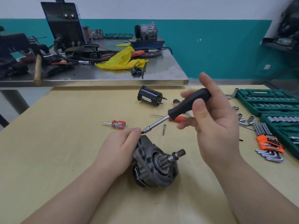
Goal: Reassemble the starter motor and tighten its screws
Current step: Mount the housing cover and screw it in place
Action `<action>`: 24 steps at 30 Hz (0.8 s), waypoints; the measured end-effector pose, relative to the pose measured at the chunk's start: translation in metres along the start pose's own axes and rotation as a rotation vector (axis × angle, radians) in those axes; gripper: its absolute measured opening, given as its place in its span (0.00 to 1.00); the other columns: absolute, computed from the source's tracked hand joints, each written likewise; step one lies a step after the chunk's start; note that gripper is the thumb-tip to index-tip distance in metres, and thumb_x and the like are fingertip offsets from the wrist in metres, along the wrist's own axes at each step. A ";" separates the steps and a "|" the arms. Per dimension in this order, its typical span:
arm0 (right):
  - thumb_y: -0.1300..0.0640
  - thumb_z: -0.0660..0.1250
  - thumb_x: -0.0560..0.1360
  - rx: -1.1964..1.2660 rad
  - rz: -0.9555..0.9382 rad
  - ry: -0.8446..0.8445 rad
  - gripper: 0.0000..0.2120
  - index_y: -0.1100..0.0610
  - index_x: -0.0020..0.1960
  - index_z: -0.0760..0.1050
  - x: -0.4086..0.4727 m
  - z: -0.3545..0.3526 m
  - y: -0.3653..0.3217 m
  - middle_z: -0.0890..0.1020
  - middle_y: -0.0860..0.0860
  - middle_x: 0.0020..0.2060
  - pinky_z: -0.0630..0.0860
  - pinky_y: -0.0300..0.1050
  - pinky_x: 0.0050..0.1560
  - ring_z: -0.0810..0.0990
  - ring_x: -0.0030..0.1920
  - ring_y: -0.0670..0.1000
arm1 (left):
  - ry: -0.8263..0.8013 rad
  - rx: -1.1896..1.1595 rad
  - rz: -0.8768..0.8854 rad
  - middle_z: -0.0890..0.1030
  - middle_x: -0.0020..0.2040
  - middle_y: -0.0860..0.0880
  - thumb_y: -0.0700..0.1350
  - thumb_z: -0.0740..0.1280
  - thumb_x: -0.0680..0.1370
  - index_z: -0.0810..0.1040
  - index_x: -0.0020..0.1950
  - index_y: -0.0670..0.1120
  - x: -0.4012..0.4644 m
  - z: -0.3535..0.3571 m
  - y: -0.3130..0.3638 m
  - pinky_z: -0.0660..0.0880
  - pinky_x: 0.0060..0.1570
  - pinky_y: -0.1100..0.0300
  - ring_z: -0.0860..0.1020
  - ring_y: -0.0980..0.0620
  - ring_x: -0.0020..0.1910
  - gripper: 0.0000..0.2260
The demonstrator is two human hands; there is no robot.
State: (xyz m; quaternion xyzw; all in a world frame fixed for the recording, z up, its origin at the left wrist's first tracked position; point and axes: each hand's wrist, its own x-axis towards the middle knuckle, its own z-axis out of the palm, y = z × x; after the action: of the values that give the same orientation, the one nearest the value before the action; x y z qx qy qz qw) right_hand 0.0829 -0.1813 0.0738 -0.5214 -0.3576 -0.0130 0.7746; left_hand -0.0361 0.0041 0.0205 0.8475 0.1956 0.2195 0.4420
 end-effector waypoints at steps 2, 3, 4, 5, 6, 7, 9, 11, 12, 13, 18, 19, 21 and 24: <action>0.63 0.64 0.83 0.031 0.006 -0.118 0.28 0.43 0.79 0.67 0.002 -0.004 -0.001 0.83 0.54 0.65 0.85 0.50 0.42 0.86 0.60 0.63 | -0.010 -0.031 -0.035 0.68 0.30 0.55 0.67 0.55 0.78 0.66 0.35 0.50 0.001 0.000 -0.001 0.65 0.39 0.49 0.67 0.53 0.32 0.23; 0.67 0.63 0.82 0.026 -0.005 -0.160 0.30 0.42 0.79 0.66 0.004 -0.007 -0.001 0.83 0.55 0.66 0.85 0.50 0.43 0.85 0.61 0.64 | -0.014 -0.050 -0.057 0.69 0.30 0.56 0.68 0.55 0.78 0.66 0.35 0.49 0.001 -0.001 -0.002 0.66 0.39 0.49 0.68 0.53 0.33 0.24; 0.69 0.63 0.82 0.018 -0.020 -0.189 0.32 0.43 0.78 0.67 0.006 -0.009 -0.002 0.84 0.56 0.64 0.85 0.50 0.43 0.86 0.61 0.64 | -0.017 -0.072 -0.080 0.69 0.30 0.56 0.69 0.55 0.78 0.66 0.35 0.49 0.001 -0.001 -0.002 0.66 0.40 0.49 0.68 0.52 0.33 0.25; 0.70 0.64 0.81 0.017 -0.032 -0.207 0.32 0.43 0.77 0.69 0.007 -0.011 -0.003 0.84 0.56 0.62 0.85 0.50 0.43 0.86 0.60 0.64 | -0.019 -0.090 -0.099 0.70 0.31 0.56 0.70 0.55 0.77 0.67 0.36 0.47 0.001 -0.001 -0.002 0.67 0.40 0.49 0.69 0.52 0.34 0.27; 0.70 0.65 0.80 0.025 -0.037 -0.216 0.31 0.44 0.76 0.71 0.008 -0.012 -0.004 0.85 0.57 0.60 0.85 0.50 0.43 0.86 0.59 0.64 | -0.020 -0.098 -0.112 0.70 0.32 0.55 0.71 0.55 0.77 0.68 0.38 0.45 0.002 -0.001 -0.002 0.67 0.41 0.49 0.69 0.51 0.34 0.29; 0.70 0.67 0.79 0.034 -0.037 -0.214 0.29 0.46 0.74 0.73 0.009 -0.013 -0.004 0.85 0.58 0.58 0.85 0.50 0.43 0.86 0.58 0.64 | -0.020 -0.094 -0.116 0.70 0.32 0.54 0.71 0.54 0.77 0.70 0.39 0.43 0.002 -0.001 -0.001 0.67 0.42 0.49 0.69 0.52 0.35 0.31; 0.65 0.71 0.76 0.019 -0.032 -0.173 0.24 0.50 0.71 0.76 0.008 -0.012 -0.008 0.86 0.60 0.55 0.86 0.51 0.42 0.87 0.55 0.64 | -0.021 -0.083 -0.103 0.70 0.33 0.54 0.72 0.54 0.77 0.71 0.41 0.41 0.001 -0.001 0.001 0.67 0.42 0.50 0.69 0.52 0.35 0.33; 0.61 0.75 0.73 -0.032 -0.029 -0.106 0.23 0.52 0.67 0.78 0.008 -0.011 -0.011 0.86 0.60 0.51 0.87 0.52 0.42 0.88 0.47 0.62 | -0.036 -0.083 -0.071 0.69 0.33 0.53 0.71 0.54 0.78 0.68 0.39 0.41 0.000 -0.001 0.002 0.66 0.41 0.50 0.68 0.52 0.34 0.32; 0.60 0.76 0.72 -0.063 -0.033 -0.073 0.22 0.51 0.65 0.79 0.008 -0.010 -0.012 0.86 0.58 0.48 0.87 0.52 0.41 0.87 0.42 0.59 | -0.043 -0.084 -0.059 0.68 0.32 0.53 0.71 0.54 0.78 0.67 0.38 0.42 -0.001 -0.001 0.002 0.65 0.41 0.50 0.68 0.52 0.34 0.31; 0.60 0.77 0.73 -0.090 -0.042 -0.047 0.20 0.49 0.63 0.79 0.007 -0.010 -0.012 0.86 0.55 0.45 0.87 0.52 0.40 0.86 0.38 0.56 | -0.046 -0.083 -0.051 0.68 0.31 0.54 0.71 0.54 0.78 0.67 0.38 0.43 -0.001 -0.001 0.003 0.65 0.40 0.50 0.68 0.52 0.33 0.31; 0.61 0.76 0.76 -0.163 -0.073 0.125 0.17 0.44 0.58 0.79 0.001 0.002 -0.005 0.82 0.46 0.38 0.83 0.50 0.30 0.82 0.30 0.55 | -0.040 -0.064 -0.014 0.67 0.30 0.56 0.70 0.56 0.78 0.66 0.35 0.49 -0.001 0.001 0.003 0.64 0.38 0.50 0.66 0.55 0.31 0.26; 0.60 0.77 0.76 -0.170 -0.059 0.164 0.15 0.43 0.56 0.80 0.000 0.004 -0.004 0.81 0.46 0.37 0.81 0.49 0.28 0.82 0.29 0.54 | -0.042 -0.064 -0.002 0.67 0.30 0.57 0.69 0.56 0.78 0.66 0.34 0.51 -0.001 0.001 0.002 0.63 0.38 0.50 0.66 0.55 0.31 0.24; 0.59 0.77 0.76 -0.170 -0.015 0.192 0.13 0.43 0.55 0.81 0.002 0.003 -0.002 0.82 0.46 0.36 0.80 0.45 0.27 0.84 0.30 0.52 | -0.044 -0.052 0.018 0.66 0.30 0.57 0.67 0.57 0.78 0.66 0.35 0.50 -0.001 0.001 0.002 0.63 0.38 0.50 0.65 0.56 0.31 0.23; 0.59 0.76 0.78 -0.133 0.045 0.130 0.15 0.43 0.61 0.82 0.007 -0.002 -0.003 0.82 0.45 0.39 0.83 0.45 0.31 0.89 0.40 0.56 | -0.029 -0.032 0.024 0.66 0.30 0.57 0.66 0.57 0.78 0.65 0.36 0.48 -0.001 0.001 0.001 0.62 0.37 0.50 0.65 0.56 0.31 0.23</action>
State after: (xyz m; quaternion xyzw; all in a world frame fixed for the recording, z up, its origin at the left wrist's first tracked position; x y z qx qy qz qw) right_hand 0.0879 -0.1821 0.0796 -0.5778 -0.2931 -0.0531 0.7599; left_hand -0.0363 0.0023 0.0203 0.8458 0.1754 0.2157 0.4554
